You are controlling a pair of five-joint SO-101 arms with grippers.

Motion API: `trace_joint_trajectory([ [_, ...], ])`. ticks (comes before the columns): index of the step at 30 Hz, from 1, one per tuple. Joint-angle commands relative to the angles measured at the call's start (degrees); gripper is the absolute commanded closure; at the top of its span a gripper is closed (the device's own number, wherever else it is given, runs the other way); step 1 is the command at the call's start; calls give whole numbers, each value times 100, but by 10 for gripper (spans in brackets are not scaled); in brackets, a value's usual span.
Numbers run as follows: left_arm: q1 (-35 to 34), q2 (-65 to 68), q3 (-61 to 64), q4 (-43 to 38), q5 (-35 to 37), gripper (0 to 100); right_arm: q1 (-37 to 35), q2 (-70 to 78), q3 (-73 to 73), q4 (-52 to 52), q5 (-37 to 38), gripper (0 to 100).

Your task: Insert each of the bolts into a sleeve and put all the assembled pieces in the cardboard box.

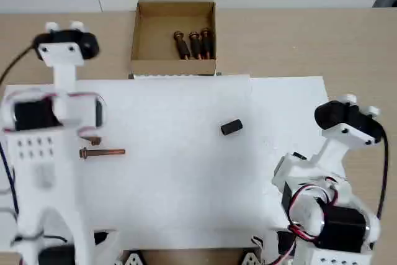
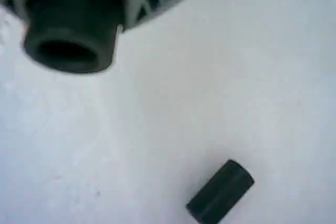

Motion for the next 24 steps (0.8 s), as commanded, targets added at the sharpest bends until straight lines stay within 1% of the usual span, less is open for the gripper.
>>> trace_joint_trajectory([
  [1,-484,633,-558,193,-9,994,31,-31,123,-171,26,996],
  [3,-624,870,-629,193,-308,994,31,-31,202,-224,26,996],
  [5,-651,1037,-637,193,-976,994,31,-31,237,-224,26,996],
  [8,-659,1257,-637,193,-2198,994,31,-31,246,-224,26,996],
  [13,-677,1565,-637,193,-4677,994,31,-31,246,-382,26,996],
  [17,-844,1811,-637,193,-6585,994,31,-22,246,-655,35,996],
  [21,-967,2224,-629,158,-8026,994,31,-13,246,-919,35,996],
  [24,-1099,2585,-629,-79,-9055,994,31,13,246,-1156,35,996],
])
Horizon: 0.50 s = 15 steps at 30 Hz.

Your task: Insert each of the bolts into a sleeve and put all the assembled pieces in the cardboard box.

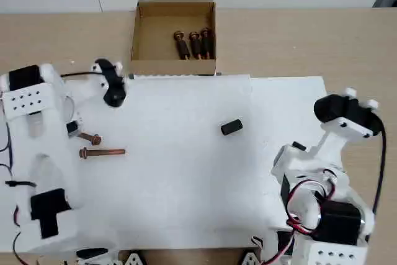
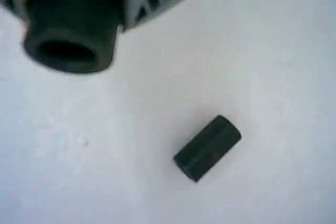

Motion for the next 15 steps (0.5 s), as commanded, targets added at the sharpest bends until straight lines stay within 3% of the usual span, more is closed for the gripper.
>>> trace_joint_trajectory([
  [1,-123,273,-233,-220,-1530,994,40,-4,-26,-391,35,996],
  [8,-176,800,-233,-1327,-2831,994,40,-4,-26,-725,35,996],
  [15,97,1081,-233,-1679,-3235,991,40,-13,475,-866,35,996],
])
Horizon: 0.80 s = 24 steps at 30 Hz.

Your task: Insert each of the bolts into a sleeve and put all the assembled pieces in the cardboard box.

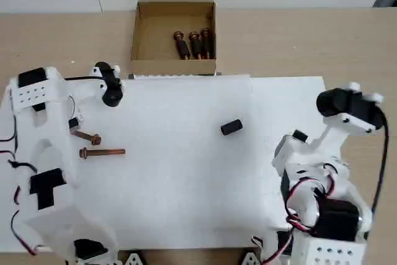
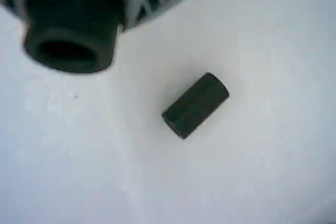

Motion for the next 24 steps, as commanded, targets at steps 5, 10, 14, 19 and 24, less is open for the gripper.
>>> trace_joint_trajectory([
  [5,220,9,-233,-185,-3068,919,40,-48,527,-479,35,996],
  [10,202,9,-233,-149,-3068,913,40,-48,510,-497,35,996],
  [14,105,0,-233,-149,-3068,912,40,-48,510,-497,35,996],
  [19,79,-53,-295,62,-3059,866,40,-48,510,-497,35,996],
  [24,105,-53,-637,879,-3033,862,40,-48,510,-497,53,996],
])
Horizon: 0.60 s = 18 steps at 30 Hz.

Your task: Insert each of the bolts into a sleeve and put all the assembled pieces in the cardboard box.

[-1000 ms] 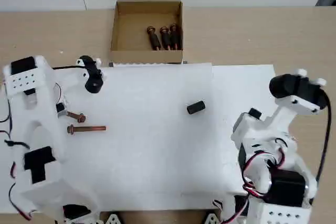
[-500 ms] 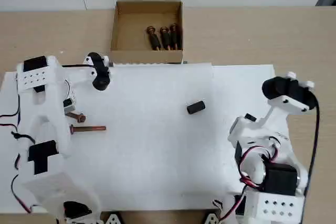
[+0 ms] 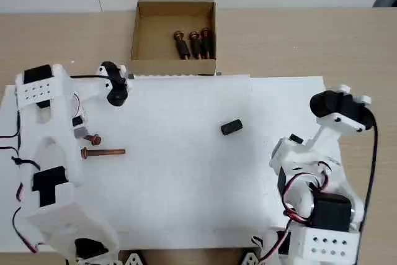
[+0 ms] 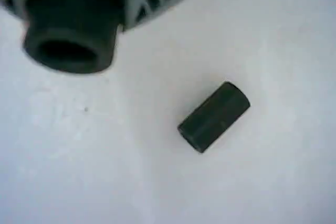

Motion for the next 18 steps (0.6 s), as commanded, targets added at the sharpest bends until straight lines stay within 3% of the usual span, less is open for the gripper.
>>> trace_joint_trajectory([
  [1,-9,-88,-321,422,-3033,862,40,-48,-44,-127,53,996],
  [18,35,519,-180,-281,-2585,862,40,-57,-44,-84,62,996],
])
